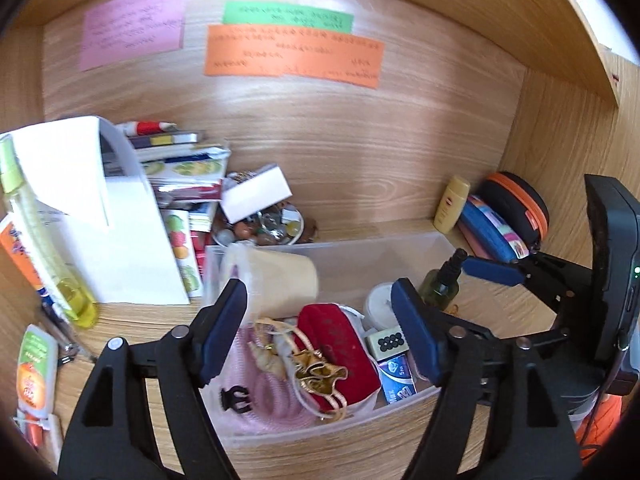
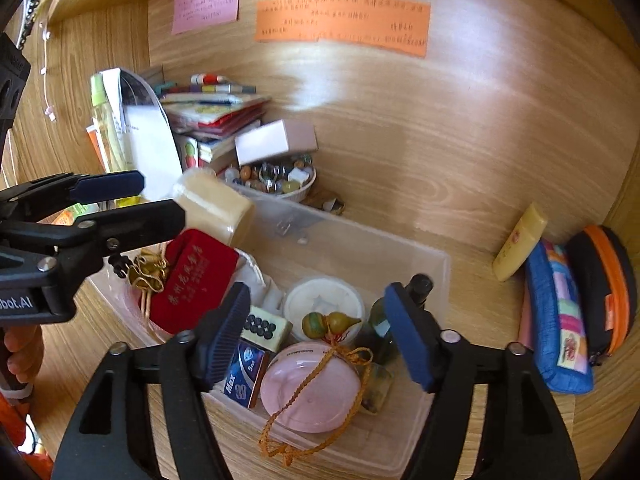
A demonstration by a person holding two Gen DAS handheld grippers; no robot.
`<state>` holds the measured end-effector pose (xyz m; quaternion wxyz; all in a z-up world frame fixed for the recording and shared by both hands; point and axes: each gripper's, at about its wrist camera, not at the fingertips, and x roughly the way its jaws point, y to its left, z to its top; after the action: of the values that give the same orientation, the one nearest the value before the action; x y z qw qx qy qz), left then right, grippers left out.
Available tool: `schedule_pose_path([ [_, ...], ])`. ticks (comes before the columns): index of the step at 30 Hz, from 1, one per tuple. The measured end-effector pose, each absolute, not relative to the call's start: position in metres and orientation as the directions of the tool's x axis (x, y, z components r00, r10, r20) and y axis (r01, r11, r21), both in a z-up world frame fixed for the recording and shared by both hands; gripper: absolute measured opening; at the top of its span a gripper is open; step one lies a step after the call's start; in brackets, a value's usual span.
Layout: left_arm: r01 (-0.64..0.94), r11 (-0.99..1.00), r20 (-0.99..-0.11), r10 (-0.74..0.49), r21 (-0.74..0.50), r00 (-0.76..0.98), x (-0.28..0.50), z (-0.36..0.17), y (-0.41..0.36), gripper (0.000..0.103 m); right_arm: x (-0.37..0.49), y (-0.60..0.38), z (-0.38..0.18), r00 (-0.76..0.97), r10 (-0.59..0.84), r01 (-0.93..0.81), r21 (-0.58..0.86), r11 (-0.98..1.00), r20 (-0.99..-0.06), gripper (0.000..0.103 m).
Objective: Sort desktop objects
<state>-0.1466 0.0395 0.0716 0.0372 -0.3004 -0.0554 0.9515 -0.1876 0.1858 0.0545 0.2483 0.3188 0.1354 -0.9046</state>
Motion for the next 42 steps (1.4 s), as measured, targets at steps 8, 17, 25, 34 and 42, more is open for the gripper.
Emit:
schedule_pose_path([
  [8, 0.015, -0.993, -0.540, 0.051, -0.116, -0.840, -0.122, 0.082, 0.032, 0.094, -0.171, 0.189, 0.067, -0.687, -0.357, 0.529, -0.098, -0.843, -0.633, 0.075],
  [17, 0.046, -0.998, -0.547, -0.011, -0.050, -0.837, -0.097, 0.080, 0.038, 0.095, -0.134, 0.201, 0.070, -0.702, -0.341, 0.512, -0.110, -0.852, -0.625, 0.080],
  [25, 0.015, -1.000, -0.543, -0.002, -0.019, -0.840, -0.074, 0.076, 0.050, 0.100, -0.106, 0.217, 0.080, -0.734, -0.357, 0.489, -0.084, -0.868, -0.578, 0.087],
  [34, 0.020, -1.000, -0.538, -0.021, 0.007, -0.843, -0.062, 0.073, 0.062, 0.101, -0.088, 0.219, 0.073, -0.767, -0.334, 0.453, -0.094, -0.887, -0.548, 0.088],
  [42, 0.008, -0.999, -0.556, 0.019, -0.047, -0.831, -0.063, 0.067, 0.063, 0.101, -0.084, 0.230, 0.075, -0.774, -0.328, 0.440, -0.087, -0.894, -0.542, 0.088],
])
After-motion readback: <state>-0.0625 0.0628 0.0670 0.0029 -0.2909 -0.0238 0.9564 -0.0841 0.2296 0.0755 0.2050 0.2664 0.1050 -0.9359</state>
